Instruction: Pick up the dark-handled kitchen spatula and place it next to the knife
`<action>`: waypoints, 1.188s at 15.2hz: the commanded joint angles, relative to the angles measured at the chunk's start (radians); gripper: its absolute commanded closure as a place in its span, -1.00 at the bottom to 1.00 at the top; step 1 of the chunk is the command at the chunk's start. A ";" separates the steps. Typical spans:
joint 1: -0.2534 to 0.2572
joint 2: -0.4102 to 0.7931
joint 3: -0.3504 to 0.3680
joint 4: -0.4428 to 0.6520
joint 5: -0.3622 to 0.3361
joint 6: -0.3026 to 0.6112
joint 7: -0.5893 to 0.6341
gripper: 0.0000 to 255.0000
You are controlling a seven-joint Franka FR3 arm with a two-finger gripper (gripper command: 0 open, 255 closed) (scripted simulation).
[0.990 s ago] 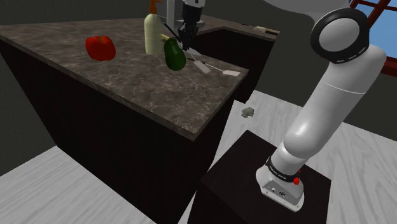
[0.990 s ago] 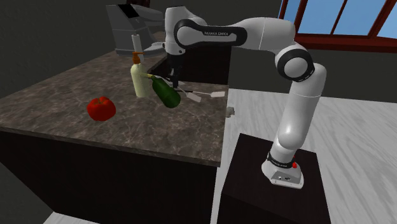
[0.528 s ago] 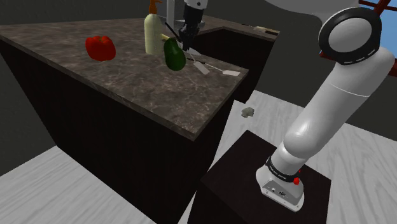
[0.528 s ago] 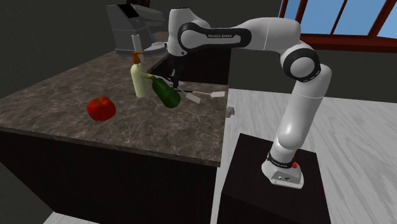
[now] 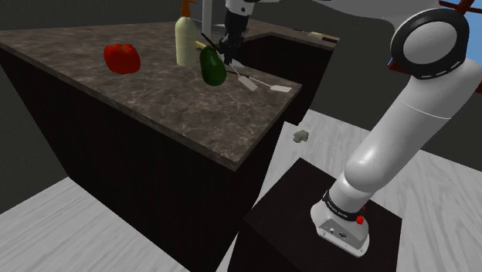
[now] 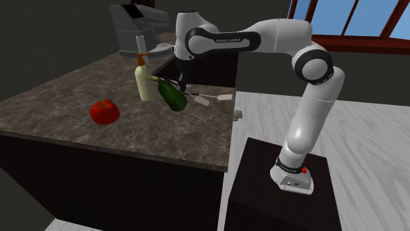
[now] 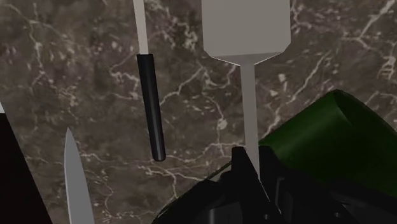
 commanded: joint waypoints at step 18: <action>0.009 0.084 0.005 0.130 0.020 -0.133 0.005 -1.00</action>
